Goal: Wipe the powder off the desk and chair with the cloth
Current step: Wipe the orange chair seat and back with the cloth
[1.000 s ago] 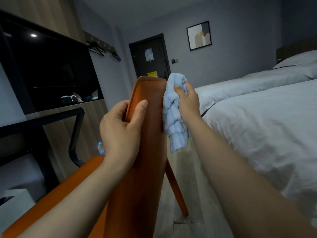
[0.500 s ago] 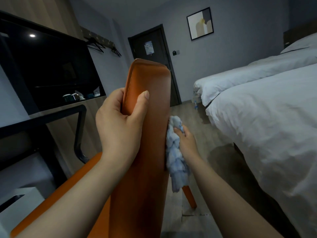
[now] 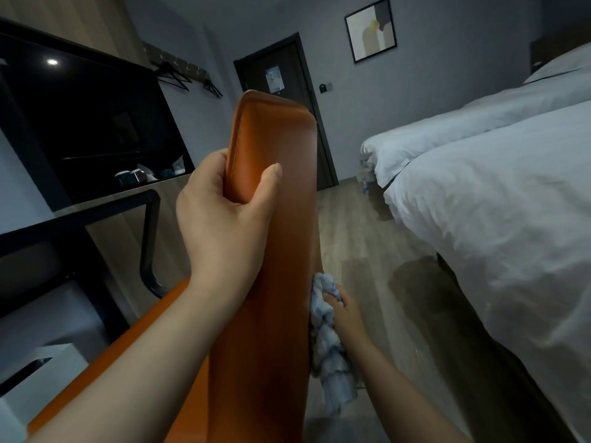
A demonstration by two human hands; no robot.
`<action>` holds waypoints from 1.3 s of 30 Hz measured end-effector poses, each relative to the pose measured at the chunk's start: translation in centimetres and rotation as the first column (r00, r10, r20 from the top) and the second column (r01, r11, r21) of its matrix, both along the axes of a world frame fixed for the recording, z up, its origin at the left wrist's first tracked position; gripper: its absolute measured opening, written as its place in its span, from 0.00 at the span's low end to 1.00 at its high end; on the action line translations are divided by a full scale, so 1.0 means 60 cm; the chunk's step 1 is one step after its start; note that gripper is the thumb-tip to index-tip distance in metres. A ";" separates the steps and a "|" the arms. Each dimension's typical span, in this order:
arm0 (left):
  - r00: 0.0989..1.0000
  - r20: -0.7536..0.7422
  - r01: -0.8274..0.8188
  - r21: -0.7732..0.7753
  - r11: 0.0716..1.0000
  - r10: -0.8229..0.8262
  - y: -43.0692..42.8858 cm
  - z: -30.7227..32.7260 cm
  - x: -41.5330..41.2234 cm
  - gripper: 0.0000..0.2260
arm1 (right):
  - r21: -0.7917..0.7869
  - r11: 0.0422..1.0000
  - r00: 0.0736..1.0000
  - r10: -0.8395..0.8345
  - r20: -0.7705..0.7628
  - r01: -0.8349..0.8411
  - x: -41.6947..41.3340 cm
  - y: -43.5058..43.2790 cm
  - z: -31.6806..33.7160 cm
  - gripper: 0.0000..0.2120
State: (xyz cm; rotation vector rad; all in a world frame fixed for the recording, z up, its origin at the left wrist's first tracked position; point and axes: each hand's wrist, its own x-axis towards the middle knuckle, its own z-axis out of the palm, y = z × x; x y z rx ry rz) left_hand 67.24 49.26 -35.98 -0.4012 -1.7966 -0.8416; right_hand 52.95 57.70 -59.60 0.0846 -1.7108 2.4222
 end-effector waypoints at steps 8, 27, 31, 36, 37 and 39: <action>0.994 0.071 0.078 0.041 0.996 -0.081 -0.004 0.006 0.004 0.05 | 0.179 0.937 0.954 -0.298 -0.034 0.299 0.023 0.053 0.029 0.06; 0.447 0.826 0.160 0.303 0.940 -0.342 -0.057 0.201 0.069 0.28 | 0.605 0.718 0.917 -0.397 -0.050 0.344 0.285 0.157 0.478 0.05; 0.423 0.878 0.110 0.197 0.974 -0.225 -0.058 0.305 0.104 0.25 | 0.667 0.700 0.938 -0.347 0.004 0.256 0.345 0.186 0.615 0.10; 0.386 0.910 0.106 0.122 0.987 -0.154 -0.039 0.463 0.137 0.18 | 0.663 0.727 0.962 -0.269 0.034 0.180 0.387 0.203 0.800 0.12; 0.392 0.909 0.104 0.110 0.988 -0.143 -0.034 0.491 0.143 0.17 | 0.659 0.734 0.968 -0.247 0.032 0.166 0.393 0.205 0.832 0.12; 0.409 0.906 0.094 0.080 0.992 -0.112 -0.026 0.536 0.155 0.17 | 0.654 0.745 0.981 -0.193 0.027 0.129 0.401 0.210 0.886 0.11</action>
